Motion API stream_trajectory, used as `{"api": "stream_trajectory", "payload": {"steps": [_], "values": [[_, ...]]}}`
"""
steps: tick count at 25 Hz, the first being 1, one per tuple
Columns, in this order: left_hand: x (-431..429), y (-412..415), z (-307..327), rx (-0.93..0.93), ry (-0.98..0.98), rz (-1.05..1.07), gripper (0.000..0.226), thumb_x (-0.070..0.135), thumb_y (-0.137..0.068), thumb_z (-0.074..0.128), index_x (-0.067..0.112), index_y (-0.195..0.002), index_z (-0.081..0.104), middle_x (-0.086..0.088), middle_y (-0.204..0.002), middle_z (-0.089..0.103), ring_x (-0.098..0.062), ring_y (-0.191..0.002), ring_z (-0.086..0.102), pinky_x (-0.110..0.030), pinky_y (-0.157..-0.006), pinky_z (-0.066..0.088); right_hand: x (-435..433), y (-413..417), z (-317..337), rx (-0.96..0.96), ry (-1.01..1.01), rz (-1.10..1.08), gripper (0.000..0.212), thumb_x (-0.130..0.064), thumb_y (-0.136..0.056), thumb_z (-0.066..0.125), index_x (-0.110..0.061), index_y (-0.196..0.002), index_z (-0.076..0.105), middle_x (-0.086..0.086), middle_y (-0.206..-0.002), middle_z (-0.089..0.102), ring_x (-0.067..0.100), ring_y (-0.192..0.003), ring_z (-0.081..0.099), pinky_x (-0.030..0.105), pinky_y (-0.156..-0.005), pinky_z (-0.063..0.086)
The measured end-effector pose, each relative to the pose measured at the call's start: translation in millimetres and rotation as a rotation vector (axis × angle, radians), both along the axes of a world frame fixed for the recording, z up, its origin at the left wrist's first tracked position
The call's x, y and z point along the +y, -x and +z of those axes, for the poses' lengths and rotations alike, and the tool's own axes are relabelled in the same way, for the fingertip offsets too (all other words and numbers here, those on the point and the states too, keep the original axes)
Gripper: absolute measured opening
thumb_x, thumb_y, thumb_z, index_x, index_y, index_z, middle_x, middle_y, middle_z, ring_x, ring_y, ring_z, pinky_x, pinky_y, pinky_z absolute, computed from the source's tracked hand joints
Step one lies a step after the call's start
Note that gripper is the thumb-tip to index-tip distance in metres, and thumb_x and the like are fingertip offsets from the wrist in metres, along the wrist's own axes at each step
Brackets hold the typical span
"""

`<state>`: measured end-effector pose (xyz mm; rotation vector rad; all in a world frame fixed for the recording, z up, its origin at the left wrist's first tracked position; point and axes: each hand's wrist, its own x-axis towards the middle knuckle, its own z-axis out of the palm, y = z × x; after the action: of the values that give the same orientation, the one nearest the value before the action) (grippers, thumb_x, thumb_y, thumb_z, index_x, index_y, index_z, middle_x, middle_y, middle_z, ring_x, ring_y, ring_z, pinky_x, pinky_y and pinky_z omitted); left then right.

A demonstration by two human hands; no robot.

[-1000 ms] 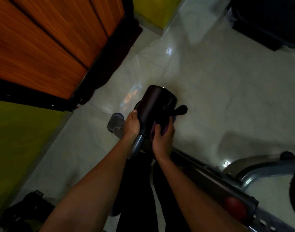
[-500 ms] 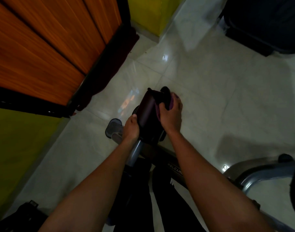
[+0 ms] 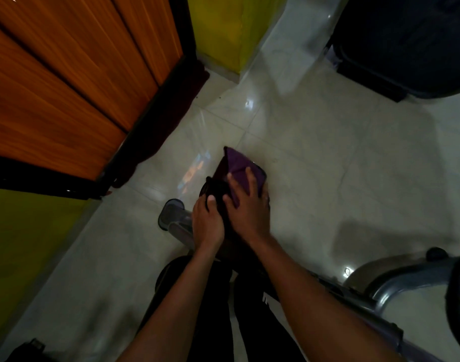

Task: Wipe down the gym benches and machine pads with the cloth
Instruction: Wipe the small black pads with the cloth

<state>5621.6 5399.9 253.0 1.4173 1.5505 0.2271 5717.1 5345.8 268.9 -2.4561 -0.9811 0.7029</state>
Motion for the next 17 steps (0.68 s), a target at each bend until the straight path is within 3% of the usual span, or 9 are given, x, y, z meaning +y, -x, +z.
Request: {"api": "stream_trajectory", "payload": {"steps": [4,7,9,11,13,15,17], "values": [[34.4,1.1,-13.8,-0.071,0.258,0.108,0.063,0.051,-0.106,0.025,0.005,-0.126,0.063,-0.016,-0.122,0.065,-0.031,-0.115,0.061,-0.044,-0.107,0.045,8.2,-31.1,-11.4,0.334,-0.146,-0.424,0.076,-0.055,-0.096,0.058,-0.041,-0.16,0.018,-0.003,-0.169,0.012,0.028,-0.149,0.032,0.047,-0.116,0.035],[44.6,4.4,-24.1,-0.107,0.412,0.149,0.082,0.074,-0.094,0.024,0.011,-0.123,0.066,-0.011,-0.118,0.067,-0.028,-0.112,0.063,-0.045,-0.108,0.045,-16.1,17.9,-8.0,0.468,-0.158,-0.59,0.076,-0.049,-0.101,0.054,-0.034,-0.162,0.012,0.004,-0.168,0.018,0.027,-0.149,0.032,0.043,-0.115,0.033],[27.8,3.9,-11.8,-0.037,0.263,0.124,0.094,0.084,-0.08,0.023,0.014,-0.125,0.065,-0.01,-0.124,0.066,-0.028,-0.119,0.059,-0.049,-0.11,0.041,-40.4,68.5,1.3,0.466,-0.176,-0.477,0.078,-0.046,-0.103,0.052,-0.036,-0.162,0.002,0.0,-0.171,0.002,0.021,-0.155,0.018,0.042,-0.118,0.031],[0.2,-1.3,20.5,-0.016,0.102,0.0,0.08,0.071,-0.093,0.025,0.013,-0.138,0.056,-0.01,-0.142,0.055,-0.026,-0.134,0.047,-0.049,-0.116,0.032,-54.1,94.5,8.2,0.385,-0.137,-0.246,0.083,-0.056,-0.099,0.049,-0.041,-0.161,-0.004,-0.005,-0.169,-0.016,0.022,-0.157,0.002,0.046,-0.12,0.026],[-18.9,-2.8,38.7,-0.025,0.016,-0.092,0.068,0.057,-0.103,0.025,0.01,-0.147,0.047,-0.008,-0.153,0.043,-0.024,-0.144,0.035,-0.045,-0.121,0.024,-40.4,75.6,6.9,0.161,-0.017,0.012,0.084,-0.071,-0.089,0.031,-0.042,-0.161,0.0,-0.006,-0.169,-0.02,0.036,-0.156,-0.008,0.053,-0.123,0.015],[-18.3,0.7,35.6,-0.1,-0.026,-0.074,0.075,0.06,-0.099,0.024,0.005,-0.14,0.053,-0.013,-0.148,0.049,-0.027,-0.14,0.041,-0.047,-0.118,0.029,-13.2,37.0,6.9,0.045,0.05,0.058,0.072,-0.066,-0.092,0.025,-0.044,-0.16,0.011,-0.008,-0.17,-0.013,0.044,-0.154,-0.005,0.057,-0.123,0.012],[-0.5,3.2,20.7,-0.141,-0.013,0.004,0.075,0.061,-0.096,0.028,0.004,-0.133,0.059,-0.016,-0.137,0.058,-0.029,-0.13,0.051,-0.048,-0.113,0.036,8.4,-4.9,2.4,0.047,0.006,-0.078,0.062,-0.05,-0.101,0.044,-0.044,-0.159,0.021,-0.007,-0.171,-0.002,0.04,-0.154,0.009,0.056,-0.122,0.022]]}}
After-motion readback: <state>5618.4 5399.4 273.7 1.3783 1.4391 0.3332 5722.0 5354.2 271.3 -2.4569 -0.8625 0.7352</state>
